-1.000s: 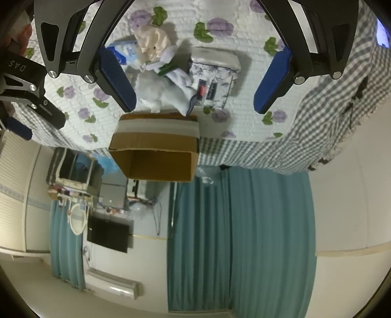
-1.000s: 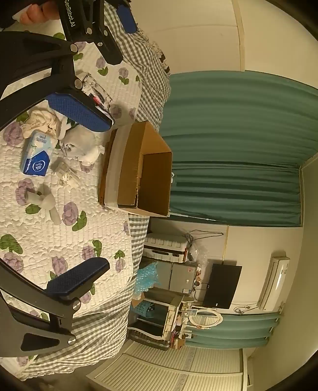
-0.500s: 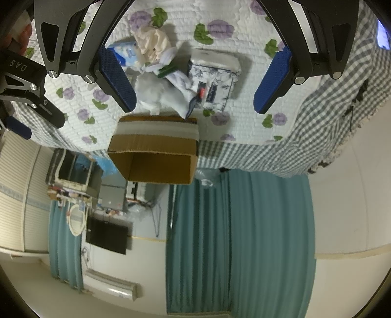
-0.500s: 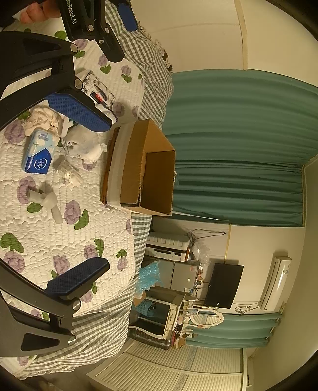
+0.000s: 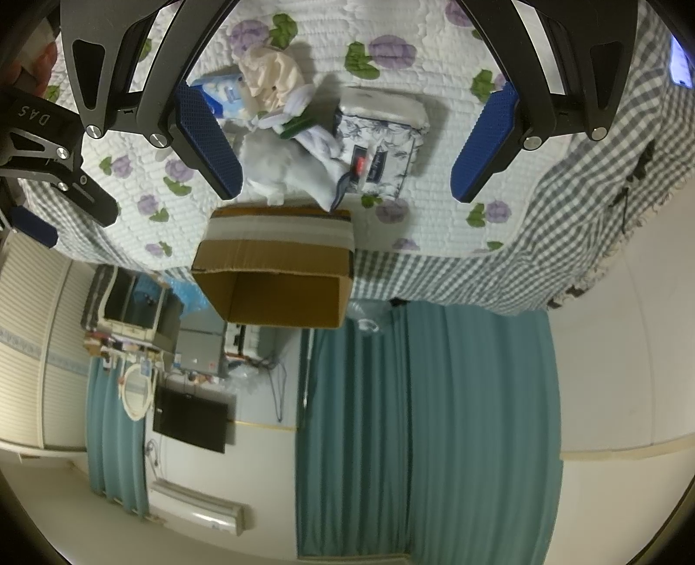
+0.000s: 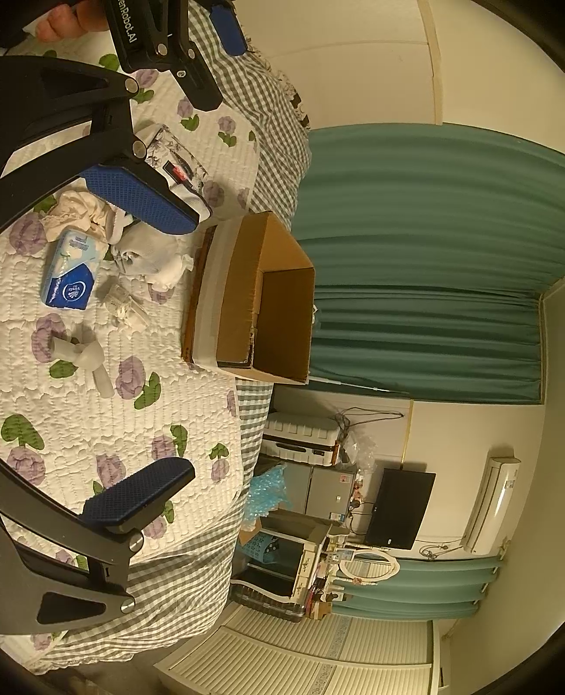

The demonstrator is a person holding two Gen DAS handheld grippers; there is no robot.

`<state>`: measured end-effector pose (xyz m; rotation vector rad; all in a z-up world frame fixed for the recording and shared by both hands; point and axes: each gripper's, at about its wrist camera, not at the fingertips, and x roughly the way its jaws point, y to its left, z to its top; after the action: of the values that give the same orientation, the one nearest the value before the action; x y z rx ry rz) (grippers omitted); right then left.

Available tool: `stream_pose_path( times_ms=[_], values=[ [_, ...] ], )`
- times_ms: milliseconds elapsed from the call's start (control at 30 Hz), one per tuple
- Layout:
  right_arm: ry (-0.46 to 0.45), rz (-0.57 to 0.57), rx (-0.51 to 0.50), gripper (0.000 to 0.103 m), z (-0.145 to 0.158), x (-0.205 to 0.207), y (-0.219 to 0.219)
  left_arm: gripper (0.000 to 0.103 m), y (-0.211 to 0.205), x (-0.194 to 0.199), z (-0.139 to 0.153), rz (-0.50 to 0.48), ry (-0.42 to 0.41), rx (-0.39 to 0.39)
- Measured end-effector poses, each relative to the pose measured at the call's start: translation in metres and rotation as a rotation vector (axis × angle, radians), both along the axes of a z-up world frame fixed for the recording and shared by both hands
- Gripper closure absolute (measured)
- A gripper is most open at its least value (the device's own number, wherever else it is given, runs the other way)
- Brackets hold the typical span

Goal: Organize soft objects

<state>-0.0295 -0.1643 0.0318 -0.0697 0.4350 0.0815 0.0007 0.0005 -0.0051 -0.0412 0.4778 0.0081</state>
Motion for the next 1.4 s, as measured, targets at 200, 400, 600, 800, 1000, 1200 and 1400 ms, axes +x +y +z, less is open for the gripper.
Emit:
stream_pose_path(
  times_ms=[200,400,600,800,1000,1200,1400],
  values=[
    [0.005,0.002,-0.002,0.0,-0.002,0.0006,0.0013,0.004,-0.0013,0.0011,-0.0014,-0.001,0.004,0.002],
    [0.01,0.0,-0.004,0.0,-0.0039,0.0001,0.0008,0.004,-0.0019,0.0013,-0.002,-0.001,0.004,0.003],
    [0.015,-0.003,-0.003,0.0,-0.003,0.0016,-0.0007,0.004,-0.0019,0.0015,-0.0019,-0.001,0.005,0.003],
    [0.018,-0.002,-0.005,0.0,-0.002,0.003,-0.0001,0.004,-0.0016,0.0016,-0.0018,-0.001,0.006,0.003],
    [0.018,-0.003,-0.005,0.0,-0.002,0.003,0.0,0.004,-0.0017,0.0018,-0.0019,-0.001,0.006,0.003],
    [0.02,-0.002,-0.006,0.0,-0.0024,0.0032,-0.0005,0.004,-0.0017,0.0019,-0.0018,-0.003,0.007,0.004],
    [0.02,-0.002,-0.007,0.0,-0.0021,0.0031,0.0002,0.004,-0.0017,0.0026,-0.002,-0.002,0.007,0.004]
  ],
)
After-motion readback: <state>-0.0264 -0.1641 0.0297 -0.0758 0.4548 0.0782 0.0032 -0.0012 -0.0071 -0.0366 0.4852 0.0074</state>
